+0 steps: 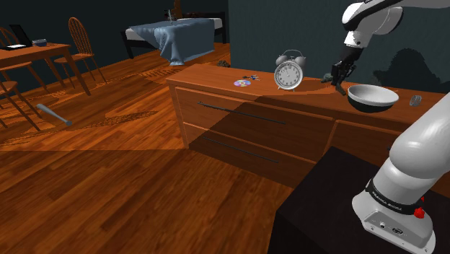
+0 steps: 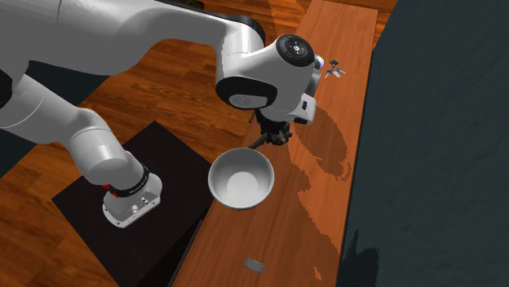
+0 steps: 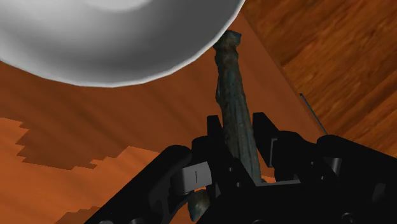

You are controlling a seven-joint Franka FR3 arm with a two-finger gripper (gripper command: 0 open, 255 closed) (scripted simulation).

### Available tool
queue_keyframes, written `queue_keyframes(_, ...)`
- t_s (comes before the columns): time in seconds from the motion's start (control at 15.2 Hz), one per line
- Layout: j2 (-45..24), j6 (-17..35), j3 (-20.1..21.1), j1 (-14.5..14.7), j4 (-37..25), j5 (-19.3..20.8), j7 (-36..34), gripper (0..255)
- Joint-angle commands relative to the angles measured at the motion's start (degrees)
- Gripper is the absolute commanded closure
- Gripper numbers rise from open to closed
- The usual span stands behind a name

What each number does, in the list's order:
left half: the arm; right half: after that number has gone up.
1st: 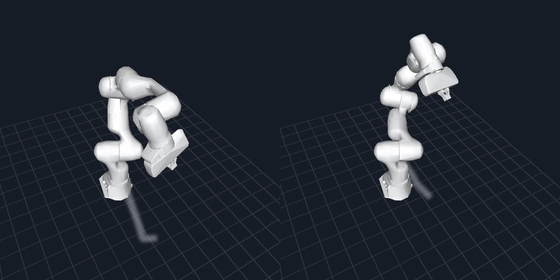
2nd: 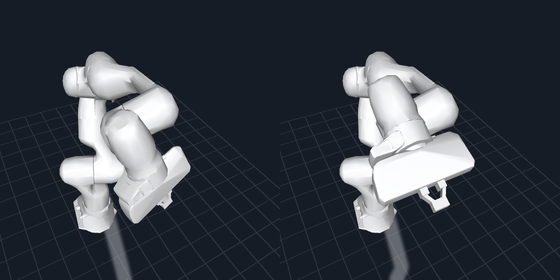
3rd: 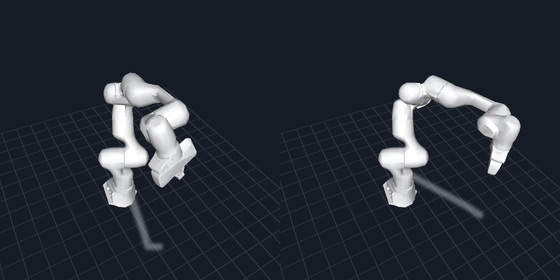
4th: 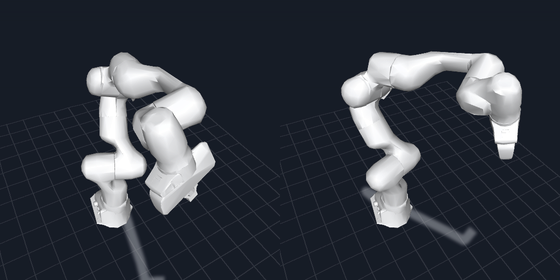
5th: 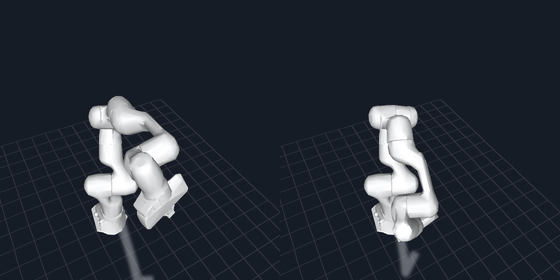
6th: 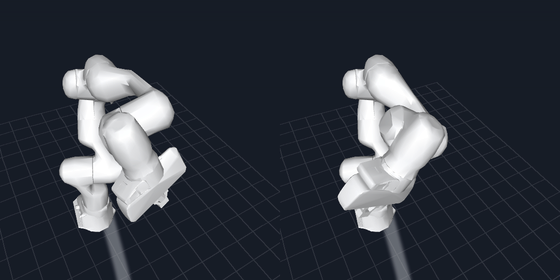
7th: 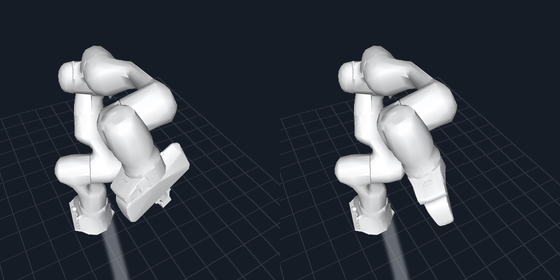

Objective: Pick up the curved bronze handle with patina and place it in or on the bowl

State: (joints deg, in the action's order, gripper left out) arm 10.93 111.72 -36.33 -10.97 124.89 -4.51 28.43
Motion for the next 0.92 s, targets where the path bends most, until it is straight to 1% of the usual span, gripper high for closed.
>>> queue_keyframes(0.0,0.6,-1.6,0.2,0.0,-1.2,0.3,-0.5,255)
queue_keyframes(0.86,2.4,-11.4,1.2,0.1,-9.6,1.3,-2.7,255)
